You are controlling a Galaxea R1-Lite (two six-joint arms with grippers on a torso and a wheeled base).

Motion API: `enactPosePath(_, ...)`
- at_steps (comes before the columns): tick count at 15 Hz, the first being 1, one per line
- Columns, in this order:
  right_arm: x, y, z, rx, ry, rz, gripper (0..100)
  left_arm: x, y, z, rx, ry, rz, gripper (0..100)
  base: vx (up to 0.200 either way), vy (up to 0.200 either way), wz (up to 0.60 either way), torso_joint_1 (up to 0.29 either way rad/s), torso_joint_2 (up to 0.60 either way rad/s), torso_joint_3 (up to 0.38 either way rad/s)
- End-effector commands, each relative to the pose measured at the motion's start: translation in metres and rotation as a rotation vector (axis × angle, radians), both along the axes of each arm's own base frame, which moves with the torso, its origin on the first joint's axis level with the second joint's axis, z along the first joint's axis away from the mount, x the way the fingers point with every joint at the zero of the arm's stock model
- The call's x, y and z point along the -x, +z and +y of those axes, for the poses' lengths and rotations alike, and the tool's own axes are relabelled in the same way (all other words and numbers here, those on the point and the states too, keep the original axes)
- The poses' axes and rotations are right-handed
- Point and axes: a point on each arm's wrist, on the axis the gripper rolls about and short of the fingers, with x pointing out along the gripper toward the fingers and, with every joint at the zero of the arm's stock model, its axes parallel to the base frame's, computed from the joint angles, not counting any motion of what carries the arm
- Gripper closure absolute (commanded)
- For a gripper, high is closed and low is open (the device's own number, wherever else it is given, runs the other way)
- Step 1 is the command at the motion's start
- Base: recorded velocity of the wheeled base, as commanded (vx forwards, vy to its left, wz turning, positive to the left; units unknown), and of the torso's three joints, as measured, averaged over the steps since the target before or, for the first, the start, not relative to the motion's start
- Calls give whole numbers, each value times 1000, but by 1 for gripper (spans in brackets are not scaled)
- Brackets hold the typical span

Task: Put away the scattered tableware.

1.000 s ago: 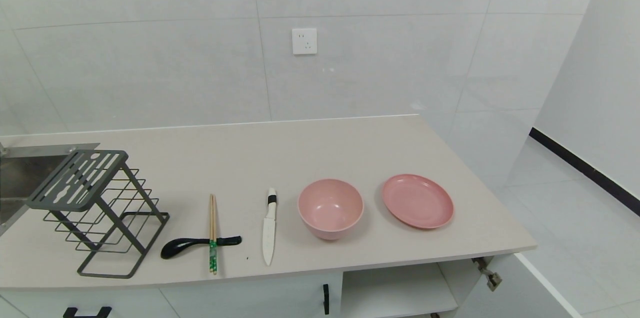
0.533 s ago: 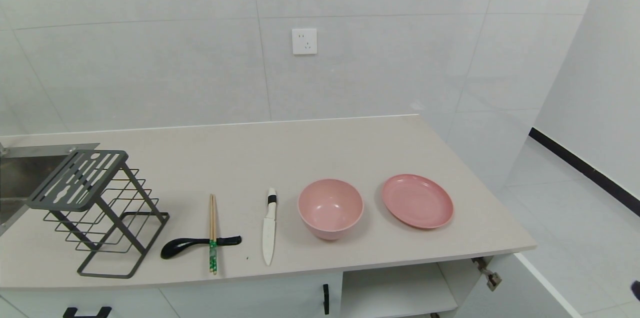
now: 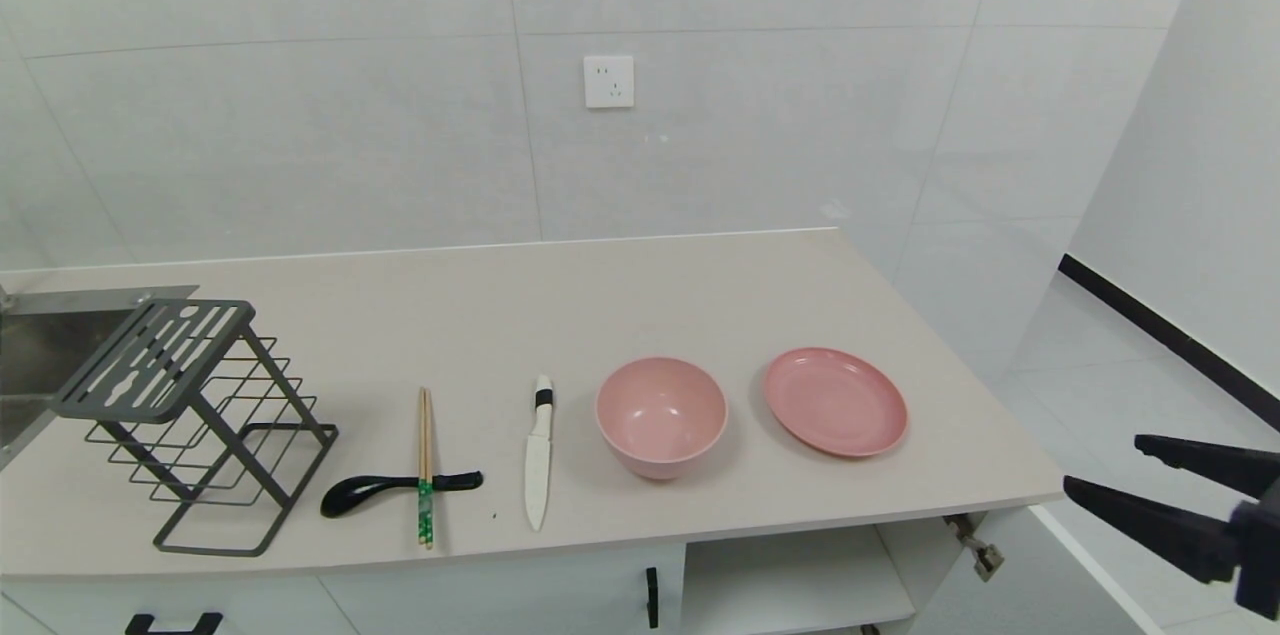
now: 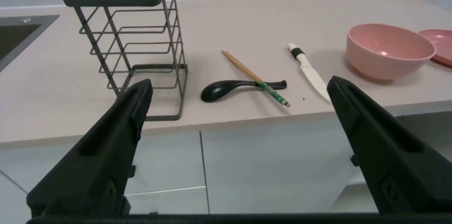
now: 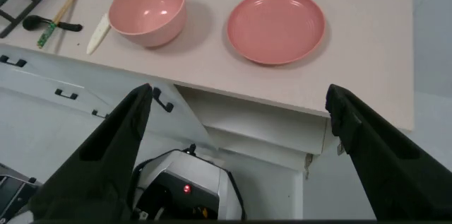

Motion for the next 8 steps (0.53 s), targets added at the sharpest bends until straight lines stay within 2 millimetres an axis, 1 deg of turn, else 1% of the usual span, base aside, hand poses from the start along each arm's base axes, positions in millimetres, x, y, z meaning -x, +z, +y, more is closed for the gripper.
enactPosePath(1,-40,-18,3,13,18,103,0,0,0,0,0,0,0,0,0,0,0,0,0,0)
enactPosePath(2,-57,-32,4,18,22,134,0,0,0,0,-2,0,0,0,0,0,0,0,0,0)
enactPosePath(3,-69,-41,4,19,23,147,0,0,0,0,0,0,0,0,0,0,0,0,0,0)
enactPosePath(4,-79,-45,5,20,21,147,0,0,0,0,0,0,2,0,0,0,0,0,0,0)
enactPosePath(5,-96,-49,6,23,25,123,0,0,0,0,-2,0,0,0,0,0,0,0,0,0)
enactPosePath(6,-108,-51,10,23,35,108,0,0,0,0,-3,0,2,0,0,0,0,0,0,0)
enactPosePath(7,-117,-53,11,23,36,107,0,0,0,0,-3,0,0,0,0,0,0,0,0,0)
enactPosePath(8,-132,-62,12,40,11,133,0,0,0,0,-3,0,0,0,0,0,0,0,0,0)
